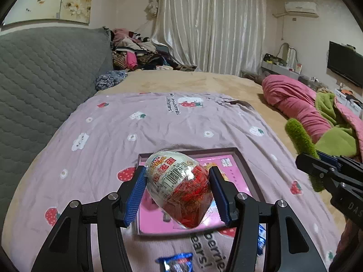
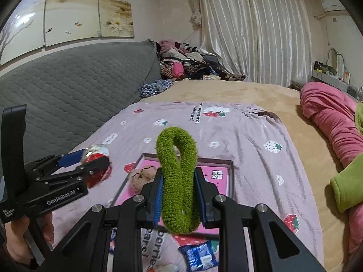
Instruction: Organize objects
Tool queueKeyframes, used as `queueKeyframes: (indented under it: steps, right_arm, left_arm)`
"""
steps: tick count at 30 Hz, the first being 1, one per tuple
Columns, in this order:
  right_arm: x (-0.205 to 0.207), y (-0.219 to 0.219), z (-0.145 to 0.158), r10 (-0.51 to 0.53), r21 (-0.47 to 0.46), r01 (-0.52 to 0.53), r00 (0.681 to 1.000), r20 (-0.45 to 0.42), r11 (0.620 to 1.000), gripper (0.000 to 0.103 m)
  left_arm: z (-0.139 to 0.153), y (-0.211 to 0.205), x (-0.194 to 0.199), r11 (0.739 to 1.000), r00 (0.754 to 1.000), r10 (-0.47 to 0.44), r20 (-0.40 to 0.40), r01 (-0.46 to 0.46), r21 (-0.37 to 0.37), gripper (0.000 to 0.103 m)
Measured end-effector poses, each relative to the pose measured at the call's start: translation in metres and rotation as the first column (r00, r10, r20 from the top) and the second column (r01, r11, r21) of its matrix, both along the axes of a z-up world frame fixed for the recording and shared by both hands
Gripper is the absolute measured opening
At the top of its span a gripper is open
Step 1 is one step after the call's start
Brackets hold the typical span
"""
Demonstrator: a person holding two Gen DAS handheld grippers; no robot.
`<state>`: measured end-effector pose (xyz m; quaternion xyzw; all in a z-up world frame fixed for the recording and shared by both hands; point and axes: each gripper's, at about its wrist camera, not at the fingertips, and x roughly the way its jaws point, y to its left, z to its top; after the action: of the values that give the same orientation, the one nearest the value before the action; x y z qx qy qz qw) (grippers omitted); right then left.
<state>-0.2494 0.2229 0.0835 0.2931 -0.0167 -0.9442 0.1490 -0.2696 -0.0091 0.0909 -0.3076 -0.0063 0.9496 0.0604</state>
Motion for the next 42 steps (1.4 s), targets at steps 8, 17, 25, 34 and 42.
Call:
queueKeyframes:
  steps: [8, 17, 25, 34, 42]
  right_arm:
    - [-0.030, 0.023, -0.022, -0.056, -0.042, 0.055, 0.998, -0.024, 0.998, 0.026]
    - [-0.065, 0.025, -0.053, -0.066, -0.078, 0.063, 0.997, -0.033, 0.995, 0.026]
    - [-0.078, 0.022, -0.089, -0.074, -0.107, 0.069, 0.997, -0.036, 0.992, 0.026]
    - [-0.094, 0.030, -0.121, -0.092, -0.092, 0.092, 0.996, 0.005, 0.991, 0.026]
    - [-0.110, 0.026, -0.145, -0.091, -0.039, 0.094, 0.993, 0.077, 0.995, 0.026]
  left_arm:
    - [-0.034, -0.003, -0.039, 0.999, 1.000, 0.029, -0.009, -0.029, -0.029, 0.058]
    - [-0.074, -0.004, -0.067, 0.997, 0.999, 0.048, -0.025, -0.049, -0.056, 0.058]
    - [-0.106, 0.006, -0.080, 0.996, 0.999, 0.040, -0.029, -0.042, -0.077, 0.058]
    - [-0.139, 0.008, -0.098, 0.999, 1.000, 0.016, -0.006, -0.017, -0.029, 0.058]
    - [-0.151, 0.024, -0.104, 0.999, 0.999, -0.039, 0.033, 0.040, -0.037, 0.058]
